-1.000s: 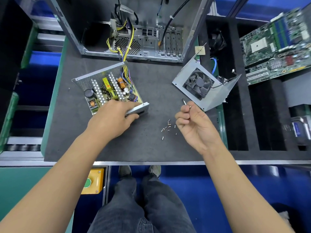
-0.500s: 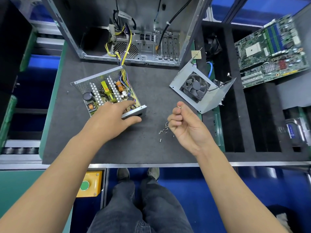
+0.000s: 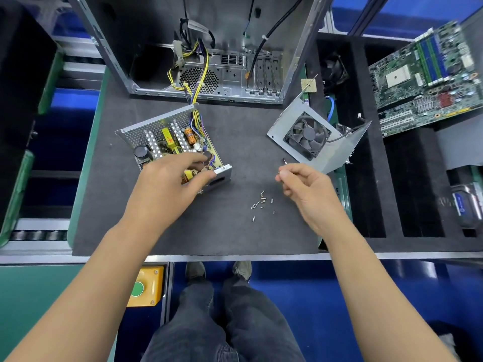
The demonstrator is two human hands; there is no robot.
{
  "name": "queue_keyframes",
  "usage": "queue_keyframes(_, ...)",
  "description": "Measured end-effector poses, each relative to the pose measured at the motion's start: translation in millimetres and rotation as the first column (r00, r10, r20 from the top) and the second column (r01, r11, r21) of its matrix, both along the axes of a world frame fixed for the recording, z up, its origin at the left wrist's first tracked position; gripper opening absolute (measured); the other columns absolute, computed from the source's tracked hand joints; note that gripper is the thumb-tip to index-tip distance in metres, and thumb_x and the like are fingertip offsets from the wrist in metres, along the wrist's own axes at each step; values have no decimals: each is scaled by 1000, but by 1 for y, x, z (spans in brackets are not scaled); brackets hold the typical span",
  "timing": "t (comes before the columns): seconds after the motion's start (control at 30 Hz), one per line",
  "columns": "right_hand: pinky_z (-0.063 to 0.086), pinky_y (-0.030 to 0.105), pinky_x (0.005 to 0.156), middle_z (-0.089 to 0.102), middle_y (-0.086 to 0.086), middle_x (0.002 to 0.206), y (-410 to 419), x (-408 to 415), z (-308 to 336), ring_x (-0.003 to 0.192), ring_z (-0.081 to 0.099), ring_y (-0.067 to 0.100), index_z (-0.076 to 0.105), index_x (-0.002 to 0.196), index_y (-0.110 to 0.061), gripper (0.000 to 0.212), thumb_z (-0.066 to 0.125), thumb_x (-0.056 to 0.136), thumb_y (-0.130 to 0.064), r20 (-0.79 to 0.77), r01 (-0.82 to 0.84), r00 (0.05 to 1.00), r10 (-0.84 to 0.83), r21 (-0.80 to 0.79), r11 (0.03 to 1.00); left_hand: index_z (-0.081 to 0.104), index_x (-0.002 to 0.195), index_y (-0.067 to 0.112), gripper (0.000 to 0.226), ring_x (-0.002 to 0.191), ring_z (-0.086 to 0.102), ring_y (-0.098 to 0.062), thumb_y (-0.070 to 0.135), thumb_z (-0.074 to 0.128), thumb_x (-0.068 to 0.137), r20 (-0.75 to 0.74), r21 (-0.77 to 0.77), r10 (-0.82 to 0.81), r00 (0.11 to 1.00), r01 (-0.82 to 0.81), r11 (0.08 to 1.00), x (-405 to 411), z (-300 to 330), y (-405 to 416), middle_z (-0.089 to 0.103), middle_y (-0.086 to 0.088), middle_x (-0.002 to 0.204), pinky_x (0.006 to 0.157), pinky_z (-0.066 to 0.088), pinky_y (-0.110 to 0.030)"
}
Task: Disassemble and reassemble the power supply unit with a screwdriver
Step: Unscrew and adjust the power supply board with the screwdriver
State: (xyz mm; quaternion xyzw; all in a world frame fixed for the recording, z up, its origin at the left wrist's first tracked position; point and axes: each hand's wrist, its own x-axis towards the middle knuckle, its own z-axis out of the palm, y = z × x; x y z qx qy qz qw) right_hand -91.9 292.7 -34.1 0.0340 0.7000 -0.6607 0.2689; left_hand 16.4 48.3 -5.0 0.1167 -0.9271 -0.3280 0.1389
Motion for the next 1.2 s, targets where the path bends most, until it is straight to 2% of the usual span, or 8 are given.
queue_keyframes(0.07, 44, 8, 67, 73, -11, 81, 4, -9, -2, 67, 57, -1, 71, 85, -26, 11, 68, 91, -17, -184, -58, 976, 118, 303, 951, 74, 110, 15, 27, 87, 67, -16, 28, 75, 87, 9, 36, 9, 1000, -9, 999, 1, -4, -2, 73, 8, 92, 86, 56, -41)
queue_keyframes(0.2, 45, 7, 66, 68, -8, 78, 1, -17, -9, 64, 53, -3, 68, 79, -30, 19, 70, 87, -13, -307, -83, 914, 267, 501, 862, 74, 108, 17, 23, 83, 65, -10, 27, 76, 87, -11, 66, 7, 1000, -6, 998, 1, -9, -3, 69, 14, 87, 86, 57, -40)
queue_keyframes(0.33, 41, 6, 67, 60, -14, 70, -5, -18, -13, 62, 50, -2, 66, 80, -25, 15, 69, 87, -12, -326, -141, 850, 414, 617, 774, 75, 106, 20, 21, 80, 58, 5, 30, 74, 88, -12, 80, 29, 1000, -28, 996, -1, -9, -4, 63, 27, 85, 84, 47, -11)
queue_keyframes(0.4, 43, 10, 70, 60, -13, 72, -9, -18, -14, 65, 52, 0, 68, 83, -22, 11, 67, 88, -12, -340, -168, 791, 508, 678, 715, 75, 105, 19, 20, 80, 59, 5, 28, 74, 88, -11, 81, 35, 999, -34, 996, 0, -8, -4, 64, 24, 85, 82, 43, -6)
queue_keyframes(0.5, 44, 31, 84, 63, 0, 84, -14, -18, -14, 85, 55, 19, 72, 93, -13, 7, 66, 91, -11, -344, -198, 677, 650, 766, 612, 75, 105, 19, 18, 80, 60, -1, 26, 75, 88, -22, 74, 32, 999, -30, 997, 1, -7, -2, 64, 21, 85, 82, 48, -22)
queue_keyframes(0.63, 40, 32, 92, 64, 5, 92, -11, -18, -11, 99, 51, 27, 75, 104, -10, 16, 63, 93, -6, -331, -207, 650, 684, 789, 578, 75, 106, 17, 18, 83, 60, -2, 24, 74, 89, -26, 76, 24, 999, -22, 997, 2, -4, -1, 63, 22, 85, 85, 51, -28)
queue_keyframes(0.83, 37, 22, 83, 56, -10, 82, -2, -6, -3, 89, 46, 13, 72, 86, -19, 4, 76, 85, -17, -324, -304, 627, 708, 736, 605, 75, 107, 14, 20, 88, 66, -14, 21, 75, 89, -47, 79, 15, 999, -11, 997, 5, -3, 0, 67, 14, 89, 88, 55, -41)
queue_keyframes(1.2, 44, 34, 86, 60, 2, 87, -2, 4, -16, 90, 50, 25, 71, 91, -11, 3, 70, 90, -14, -352, -290, 509, 785, 788, 542, 75, 107, 15, 18, 83, 65, -10, 22, 74, 89, -51, 93, 31, 998, -26, 995, 5, -6, -2, 67, 13, 87, 86, 56, -37)
